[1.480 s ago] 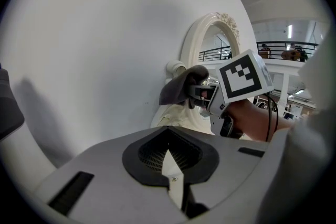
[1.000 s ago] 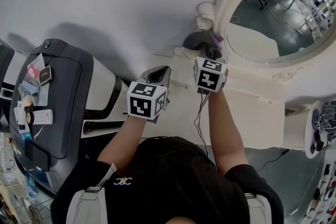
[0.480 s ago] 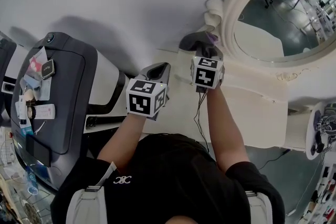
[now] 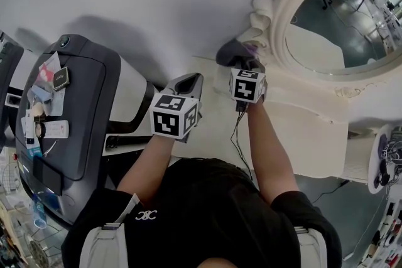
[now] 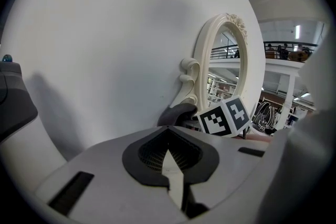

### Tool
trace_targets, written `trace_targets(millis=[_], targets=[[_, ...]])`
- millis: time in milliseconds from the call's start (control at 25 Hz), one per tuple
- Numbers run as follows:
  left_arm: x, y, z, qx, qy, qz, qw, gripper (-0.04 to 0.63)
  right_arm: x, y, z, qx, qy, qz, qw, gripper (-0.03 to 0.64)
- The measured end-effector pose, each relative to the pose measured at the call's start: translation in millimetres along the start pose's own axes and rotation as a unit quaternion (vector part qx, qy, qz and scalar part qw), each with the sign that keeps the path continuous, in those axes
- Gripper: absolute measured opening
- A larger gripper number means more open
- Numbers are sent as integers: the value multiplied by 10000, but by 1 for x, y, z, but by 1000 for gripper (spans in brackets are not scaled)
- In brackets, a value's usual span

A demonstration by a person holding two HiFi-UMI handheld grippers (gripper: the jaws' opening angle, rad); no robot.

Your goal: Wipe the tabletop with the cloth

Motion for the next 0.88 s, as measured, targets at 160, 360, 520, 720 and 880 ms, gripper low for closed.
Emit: trace_targets(millis=[160,360,520,720,880], targets=[[3,-1,1,14,20,11,10000,1,15,-4,-9,215,154,183,9995,89],[8,-2,7,16,93,38,9999,1,40,-14,-22,419,360,435,9975,89],[19,-2,13,-3,187,71,9998,0,60,-7,-30,415,552,470,9965,89],[30,-4,17,-9,266,129,9996,1,91,-3,-38,415,828,621,9938,89],[33,-3,18,-29,261,157,9995,1,119,12,-38,281,1093,808,9903,89]])
Point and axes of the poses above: the fingertips, and each gripper's own axes: z forward along the fingers, x to its right, y out of its underside, the point moved 1 cm from there along -z, backward along the fingers, and after that the axes turned 1 degree about z, right-handed, at the moved point
